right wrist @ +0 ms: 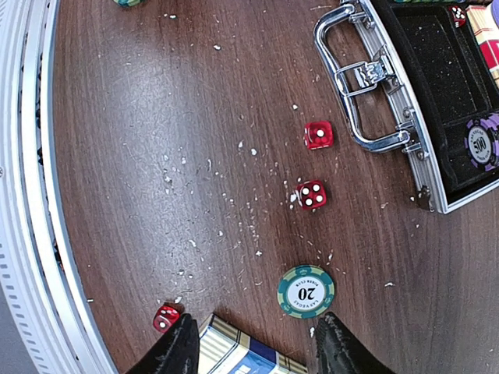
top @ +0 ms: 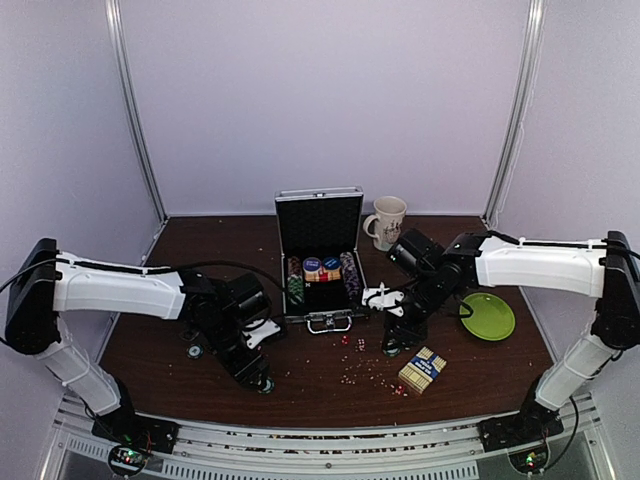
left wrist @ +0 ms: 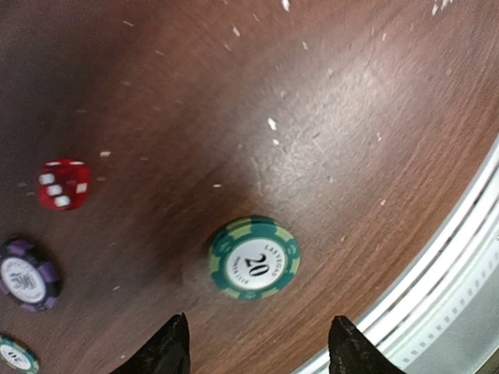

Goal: Pack up texas hold em set

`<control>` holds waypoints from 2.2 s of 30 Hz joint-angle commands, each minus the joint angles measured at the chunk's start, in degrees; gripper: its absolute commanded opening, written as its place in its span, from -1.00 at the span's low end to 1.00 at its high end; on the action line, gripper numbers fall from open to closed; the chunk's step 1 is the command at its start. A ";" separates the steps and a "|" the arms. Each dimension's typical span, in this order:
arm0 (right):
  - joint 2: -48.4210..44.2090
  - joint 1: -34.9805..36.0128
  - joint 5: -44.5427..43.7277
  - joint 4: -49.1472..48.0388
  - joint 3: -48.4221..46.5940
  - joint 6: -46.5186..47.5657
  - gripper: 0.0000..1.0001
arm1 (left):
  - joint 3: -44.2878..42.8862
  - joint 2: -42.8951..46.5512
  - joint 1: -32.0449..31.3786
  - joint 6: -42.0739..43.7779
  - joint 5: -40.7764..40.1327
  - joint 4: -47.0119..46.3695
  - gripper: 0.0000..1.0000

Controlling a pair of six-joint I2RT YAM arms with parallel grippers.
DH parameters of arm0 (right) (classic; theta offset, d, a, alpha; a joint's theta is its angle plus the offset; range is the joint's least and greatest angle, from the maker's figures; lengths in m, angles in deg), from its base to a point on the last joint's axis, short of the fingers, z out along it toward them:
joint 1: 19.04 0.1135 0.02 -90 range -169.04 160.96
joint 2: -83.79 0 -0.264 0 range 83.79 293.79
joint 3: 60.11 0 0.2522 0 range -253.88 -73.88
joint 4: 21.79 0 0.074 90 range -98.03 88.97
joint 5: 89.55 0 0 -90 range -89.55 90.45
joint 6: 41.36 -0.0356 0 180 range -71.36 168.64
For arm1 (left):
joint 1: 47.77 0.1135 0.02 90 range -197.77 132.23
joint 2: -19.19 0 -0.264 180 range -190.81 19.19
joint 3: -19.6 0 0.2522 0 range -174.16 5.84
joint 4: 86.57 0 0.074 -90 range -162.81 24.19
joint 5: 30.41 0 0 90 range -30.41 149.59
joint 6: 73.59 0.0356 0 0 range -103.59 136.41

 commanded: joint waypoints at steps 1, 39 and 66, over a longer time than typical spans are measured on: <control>-0.14 0.31 -1.49 0.50 0.33 0.42 0.04 | -2.55 -4.56 -3.61 1.36 -2.00 -1.88 0.26; -7.27 -9.19 2.82 -3.52 7.80 -2.16 0.01 | -24.74 -7.52 -7.77 -2.89 -23.30 8.43 -0.43; -9.60 -14.11 5.92 -5.45 9.74 -2.56 0.02 | -25.55 -20.87 0.26 -22.05 -36.77 -20.48 -0.42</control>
